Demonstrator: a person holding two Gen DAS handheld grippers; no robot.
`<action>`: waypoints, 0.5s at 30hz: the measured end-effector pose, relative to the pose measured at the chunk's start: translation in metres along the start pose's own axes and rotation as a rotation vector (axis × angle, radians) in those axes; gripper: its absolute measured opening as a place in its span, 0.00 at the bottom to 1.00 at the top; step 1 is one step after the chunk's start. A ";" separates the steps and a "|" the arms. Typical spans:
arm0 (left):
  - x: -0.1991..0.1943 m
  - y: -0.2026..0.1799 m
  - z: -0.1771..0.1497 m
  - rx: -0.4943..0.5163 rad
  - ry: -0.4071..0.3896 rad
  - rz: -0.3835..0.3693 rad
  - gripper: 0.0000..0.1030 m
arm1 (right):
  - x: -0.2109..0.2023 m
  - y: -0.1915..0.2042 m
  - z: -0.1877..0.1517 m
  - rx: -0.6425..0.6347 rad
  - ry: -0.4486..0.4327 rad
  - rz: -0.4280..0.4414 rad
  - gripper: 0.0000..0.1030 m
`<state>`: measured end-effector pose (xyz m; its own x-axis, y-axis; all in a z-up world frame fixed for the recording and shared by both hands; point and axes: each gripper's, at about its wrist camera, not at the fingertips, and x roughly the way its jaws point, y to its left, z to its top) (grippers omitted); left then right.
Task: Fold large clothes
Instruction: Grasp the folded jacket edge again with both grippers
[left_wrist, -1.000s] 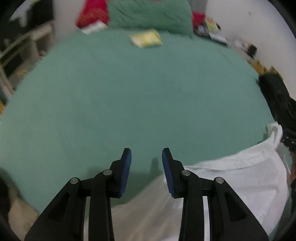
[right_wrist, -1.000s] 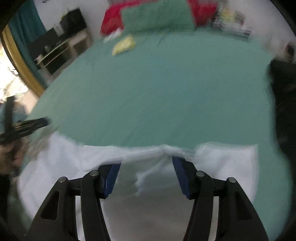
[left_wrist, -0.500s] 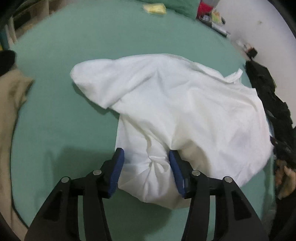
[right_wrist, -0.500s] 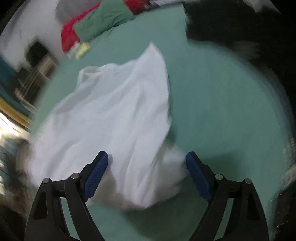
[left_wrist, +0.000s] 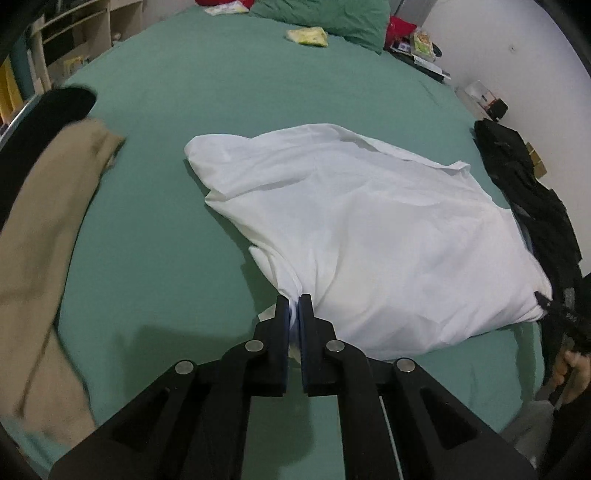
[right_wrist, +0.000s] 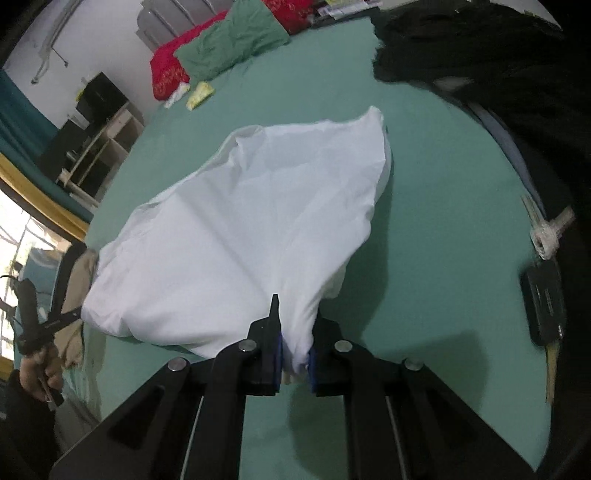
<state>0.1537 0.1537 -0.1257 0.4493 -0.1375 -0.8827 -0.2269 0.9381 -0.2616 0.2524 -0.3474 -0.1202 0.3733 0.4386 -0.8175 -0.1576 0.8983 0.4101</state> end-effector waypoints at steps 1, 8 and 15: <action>-0.005 0.001 -0.008 -0.007 0.012 -0.006 0.05 | -0.002 -0.010 -0.009 0.013 0.015 -0.002 0.10; -0.032 -0.003 -0.060 -0.020 0.086 -0.026 0.05 | -0.017 -0.030 -0.040 0.052 0.060 -0.026 0.10; -0.035 -0.006 -0.040 0.009 0.056 0.027 0.09 | -0.031 -0.008 -0.038 -0.109 0.094 -0.283 0.55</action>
<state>0.1046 0.1399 -0.1083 0.3935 -0.1294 -0.9102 -0.2305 0.9445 -0.2340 0.2077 -0.3675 -0.1131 0.3308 0.1668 -0.9288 -0.1584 0.9801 0.1196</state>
